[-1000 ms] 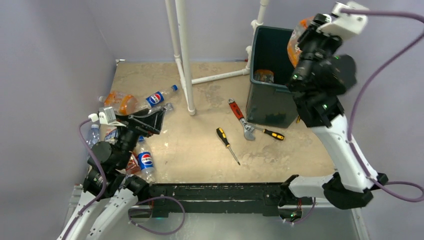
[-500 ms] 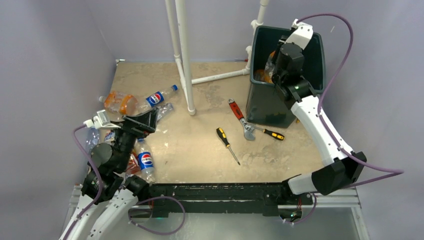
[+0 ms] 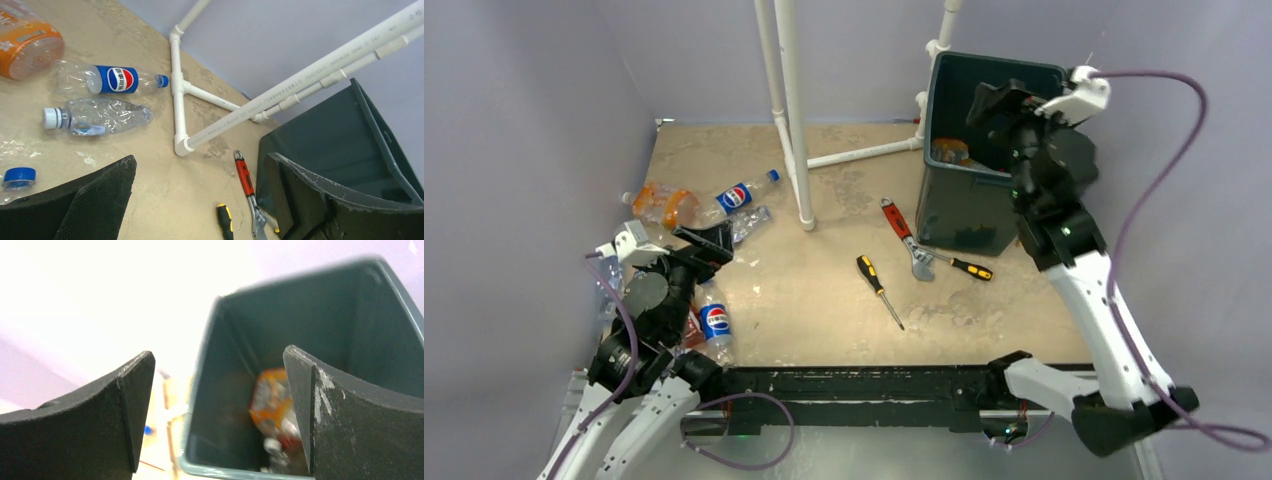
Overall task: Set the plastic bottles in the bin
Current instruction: Place the plastic bottle in the trash bin.
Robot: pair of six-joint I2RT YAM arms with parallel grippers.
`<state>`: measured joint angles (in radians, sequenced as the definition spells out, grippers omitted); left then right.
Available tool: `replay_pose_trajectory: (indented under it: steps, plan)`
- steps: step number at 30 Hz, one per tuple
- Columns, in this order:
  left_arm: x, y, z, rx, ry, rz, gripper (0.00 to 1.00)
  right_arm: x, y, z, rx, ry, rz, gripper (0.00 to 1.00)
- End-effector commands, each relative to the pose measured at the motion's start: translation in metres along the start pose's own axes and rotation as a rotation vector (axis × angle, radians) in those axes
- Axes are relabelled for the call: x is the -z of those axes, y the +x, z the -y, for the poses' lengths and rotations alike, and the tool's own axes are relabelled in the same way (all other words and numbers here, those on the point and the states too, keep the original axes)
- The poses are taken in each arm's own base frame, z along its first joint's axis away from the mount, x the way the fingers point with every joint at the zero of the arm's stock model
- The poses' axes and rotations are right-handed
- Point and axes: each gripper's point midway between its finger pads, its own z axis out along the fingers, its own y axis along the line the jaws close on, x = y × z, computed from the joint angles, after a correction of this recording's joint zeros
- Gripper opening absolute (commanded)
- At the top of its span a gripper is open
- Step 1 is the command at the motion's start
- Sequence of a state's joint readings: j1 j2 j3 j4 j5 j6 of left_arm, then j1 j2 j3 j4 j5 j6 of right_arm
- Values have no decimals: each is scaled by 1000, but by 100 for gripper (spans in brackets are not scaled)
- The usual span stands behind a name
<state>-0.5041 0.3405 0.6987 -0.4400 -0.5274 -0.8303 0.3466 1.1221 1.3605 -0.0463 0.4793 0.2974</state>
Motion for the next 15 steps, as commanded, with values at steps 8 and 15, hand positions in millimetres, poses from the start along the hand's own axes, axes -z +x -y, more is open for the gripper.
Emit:
replay_pose_trajectory:
  steps: [8,15]
  plan:
    - [-9,0,-19,-153,-166,-45,99,162,-58,-111,-31,-957,54,99]
    - [-15,9,-42,-226,-302,-81,99,213,10,-117,-62,-1211,-187,99]
